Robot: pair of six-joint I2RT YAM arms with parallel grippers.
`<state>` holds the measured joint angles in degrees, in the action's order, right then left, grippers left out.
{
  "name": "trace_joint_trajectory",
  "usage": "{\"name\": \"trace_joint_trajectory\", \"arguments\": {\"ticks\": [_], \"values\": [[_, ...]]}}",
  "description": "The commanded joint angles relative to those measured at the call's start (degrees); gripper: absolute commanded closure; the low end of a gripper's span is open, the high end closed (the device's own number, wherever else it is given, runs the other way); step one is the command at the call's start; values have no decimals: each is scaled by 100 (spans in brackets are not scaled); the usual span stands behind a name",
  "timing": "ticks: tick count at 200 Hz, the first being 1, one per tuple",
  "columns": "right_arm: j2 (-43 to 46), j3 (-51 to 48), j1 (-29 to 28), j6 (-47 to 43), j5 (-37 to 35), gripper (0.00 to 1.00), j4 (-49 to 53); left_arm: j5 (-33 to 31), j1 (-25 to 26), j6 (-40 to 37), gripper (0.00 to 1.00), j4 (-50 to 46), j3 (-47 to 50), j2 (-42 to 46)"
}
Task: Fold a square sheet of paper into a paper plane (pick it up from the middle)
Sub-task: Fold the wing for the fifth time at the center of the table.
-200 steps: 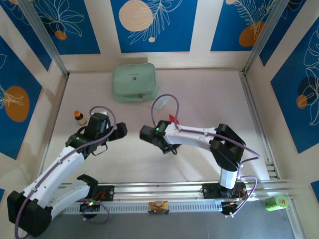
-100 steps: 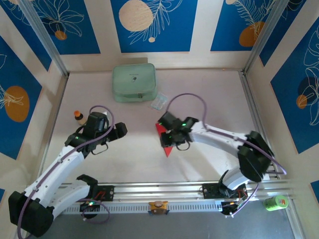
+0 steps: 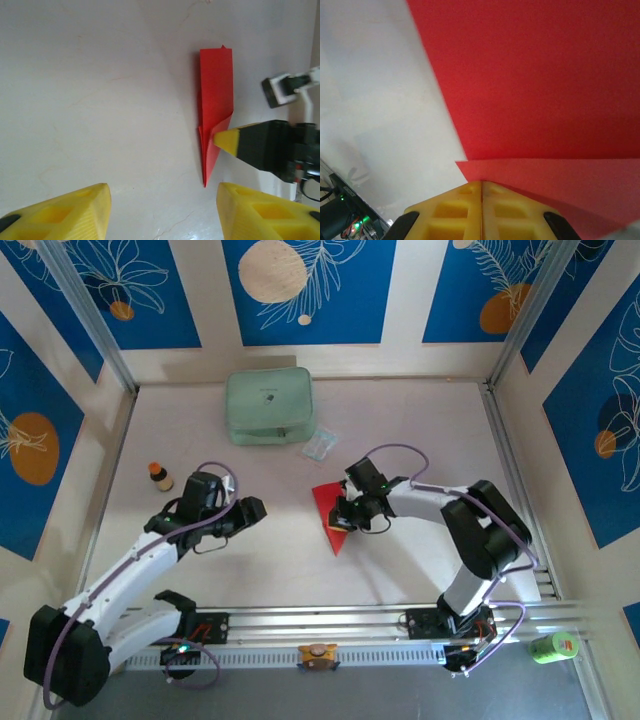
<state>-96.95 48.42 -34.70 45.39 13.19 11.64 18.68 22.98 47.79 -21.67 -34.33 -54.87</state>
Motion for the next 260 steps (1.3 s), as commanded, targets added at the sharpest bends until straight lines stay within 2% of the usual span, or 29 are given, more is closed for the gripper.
{"name": "trace_joint_trajectory", "arguments": {"ticks": [1, 30, 63, 87, 102, 125, 157, 190, 260], "values": [[-160, 101, -33, 521, 109, 91, -167, 94, -38, 120, 42, -86, 94, 298], [-246, -260, -94, 1869, -342, 91, -380, 286, -35, 348, 46, 252, 288, 236], [-125, -682, -542, 3908, -958, 91, -959, 365, -31, 328, 47, 304, 212, 38], [-55, -626, -856, 4399, -1317, 91, -1119, 458, -30, 328, 49, 371, 215, -15], [37, -607, -835, 4229, -1133, 89, -1357, 479, -31, 327, 49, 341, 233, 15], [232, -440, -579, 3134, -408, 88, -1495, 483, -31, 333, 48, 372, 267, 71], [870, -307, -504, 2141, -716, 84, -578, 657, -7, 380, 49, 709, 200, -243], [1438, -637, -181, 1845, -984, 82, -140, 801, 206, 354, 53, 1114, -102, -836], [1983, -1332, 727, 1518, -422, 78, -158, 888, 1305, 408, 66, 1902, -1094, -2720]]}}
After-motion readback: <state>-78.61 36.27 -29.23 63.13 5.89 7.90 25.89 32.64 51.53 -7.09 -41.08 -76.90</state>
